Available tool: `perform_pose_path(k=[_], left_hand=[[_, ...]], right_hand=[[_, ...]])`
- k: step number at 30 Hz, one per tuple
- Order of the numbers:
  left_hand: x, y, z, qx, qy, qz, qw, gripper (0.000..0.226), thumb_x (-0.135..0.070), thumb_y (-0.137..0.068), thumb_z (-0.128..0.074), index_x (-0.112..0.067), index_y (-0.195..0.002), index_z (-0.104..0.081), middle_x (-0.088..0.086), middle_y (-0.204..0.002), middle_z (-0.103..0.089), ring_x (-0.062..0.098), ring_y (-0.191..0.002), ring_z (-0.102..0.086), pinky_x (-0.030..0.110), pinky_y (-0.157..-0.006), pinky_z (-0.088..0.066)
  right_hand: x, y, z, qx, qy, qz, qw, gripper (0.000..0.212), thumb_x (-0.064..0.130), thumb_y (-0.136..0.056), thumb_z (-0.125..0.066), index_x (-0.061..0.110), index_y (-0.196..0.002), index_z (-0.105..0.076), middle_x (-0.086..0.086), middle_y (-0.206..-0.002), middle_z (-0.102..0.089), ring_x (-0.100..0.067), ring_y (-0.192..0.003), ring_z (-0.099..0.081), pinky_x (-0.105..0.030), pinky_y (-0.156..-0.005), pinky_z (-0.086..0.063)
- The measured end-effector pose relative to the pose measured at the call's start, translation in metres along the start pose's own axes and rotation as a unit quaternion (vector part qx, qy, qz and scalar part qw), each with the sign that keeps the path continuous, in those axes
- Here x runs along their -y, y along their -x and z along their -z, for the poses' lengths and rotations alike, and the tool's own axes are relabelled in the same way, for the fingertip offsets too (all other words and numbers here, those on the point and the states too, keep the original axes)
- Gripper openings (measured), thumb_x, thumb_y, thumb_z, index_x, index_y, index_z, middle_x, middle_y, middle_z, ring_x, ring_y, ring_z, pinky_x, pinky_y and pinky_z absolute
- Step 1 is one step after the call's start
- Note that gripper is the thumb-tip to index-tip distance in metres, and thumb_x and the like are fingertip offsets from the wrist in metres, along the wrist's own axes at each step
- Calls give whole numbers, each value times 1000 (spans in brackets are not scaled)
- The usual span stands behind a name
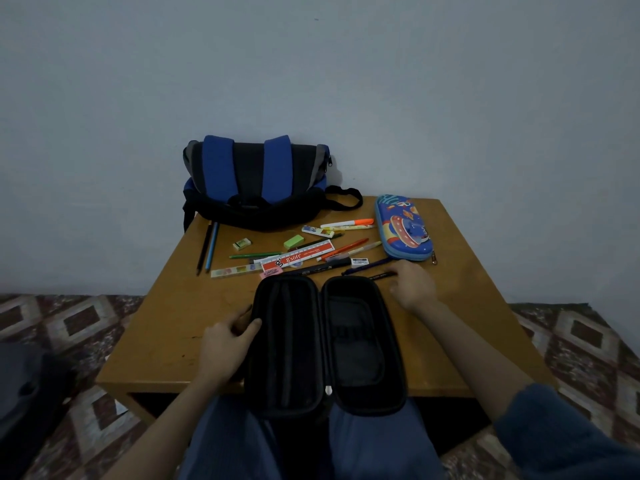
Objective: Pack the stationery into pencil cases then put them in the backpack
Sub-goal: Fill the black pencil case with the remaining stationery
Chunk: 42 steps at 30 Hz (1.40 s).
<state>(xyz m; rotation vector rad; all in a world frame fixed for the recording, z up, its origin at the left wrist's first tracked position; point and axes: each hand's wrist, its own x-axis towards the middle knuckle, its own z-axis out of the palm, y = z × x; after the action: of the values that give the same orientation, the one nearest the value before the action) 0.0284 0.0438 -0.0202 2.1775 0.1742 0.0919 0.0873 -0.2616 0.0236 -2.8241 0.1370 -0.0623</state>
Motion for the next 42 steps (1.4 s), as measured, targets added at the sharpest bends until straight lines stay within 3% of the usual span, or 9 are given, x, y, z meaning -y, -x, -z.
perform_pose_path(k=[4, 9, 17, 24, 27, 32, 37, 39, 42], left_hand=[[0, 1, -2, -3, 0, 0, 1000, 37, -32, -89, -60, -17, -123, -60, 0, -85, -64, 11, -77, -58, 15, -59, -45], [4, 0, -2, -13, -2, 9, 1000, 38, -35, -88, -60, -17, -121, -62, 5, -90, -69, 18, -84, -63, 26, -68, -52], [4, -1, -6, -16, -19, 1, 1000, 37, -33, -89, -59, -16, -121, -62, 6, -88, -67, 14, -76, -59, 15, -55, -43], [-18, 3, -3, -87, -139, -120, 979, 44, -32, -86, -62, -14, -125, -55, -2, -98, -50, 11, -82, -52, 20, -59, -39], [-32, 4, -9, -28, -178, -211, 961, 52, -36, -87, -60, -18, -134, -48, 1, -124, -47, 14, -113, -47, 22, -87, -42], [-38, 5, -25, 173, -292, -234, 911, 86, -83, -72, -10, -40, -146, -13, -9, -157, 0, 13, -145, 3, 35, -116, 2], [-31, 3, -33, 202, -346, -217, 890, 115, -88, -41, 28, -45, -144, 1, -9, -157, -7, 16, -145, 5, 43, -114, 12], [-30, 5, -33, 196, -356, -223, 886, 112, -86, -43, 30, -45, -144, 4, -9, -157, -7, 16, -145, 4, 43, -114, 13], [-27, 6, -35, 185, -354, -231, 887, 104, -84, -47, 31, -45, -142, 9, -9, -157, -6, 17, -145, 4, 41, -112, 16]], right_hand=[[-7, -10, -5, 6, 50, 26, 998, 45, 7, -85, -55, 24, -126, -57, 1, -122, -61, -19, -112, -57, -30, -86, -51], [-12, -12, -9, -1, 97, 26, 995, 26, 13, -90, -52, 17, -113, -64, -4, -114, -59, -20, -105, -57, -29, -80, -49], [-18, -7, -6, 12, 111, -17, 994, 18, 10, -90, -52, 8, -108, -54, -11, -114, -57, -24, -104, -56, -32, -83, -49], [5, 1, 26, -112, -143, -48, 982, 32, 6, -91, -52, 1, -121, -43, -18, -119, -57, -30, -109, -58, -28, -71, -48], [27, 2, 37, -95, -289, -40, 952, 32, 7, -92, -52, 1, -122, -45, -17, -113, -58, -22, -98, -60, -18, -63, -47], [59, 17, 28, 38, -383, -18, 923, 5, 13, -97, -45, 10, -101, -47, -4, -75, -61, -11, -56, -53, -15, -42, -44], [70, 18, 11, 45, -401, -44, 914, 15, 10, -96, -48, 12, -82, -51, -5, -70, -55, -14, -53, -57, -25, -48, -51], [73, 19, 8, 54, -412, -42, 909, 4, 7, -96, -47, 7, -98, -51, -6, -72, -54, -14, -53, -58, -27, -50, -53], [75, 18, 4, 62, -414, -26, 908, 54, -1, -93, -48, 22, -137, -27, -10, -82, -55, -15, -56, -59, -22, -44, -52]])
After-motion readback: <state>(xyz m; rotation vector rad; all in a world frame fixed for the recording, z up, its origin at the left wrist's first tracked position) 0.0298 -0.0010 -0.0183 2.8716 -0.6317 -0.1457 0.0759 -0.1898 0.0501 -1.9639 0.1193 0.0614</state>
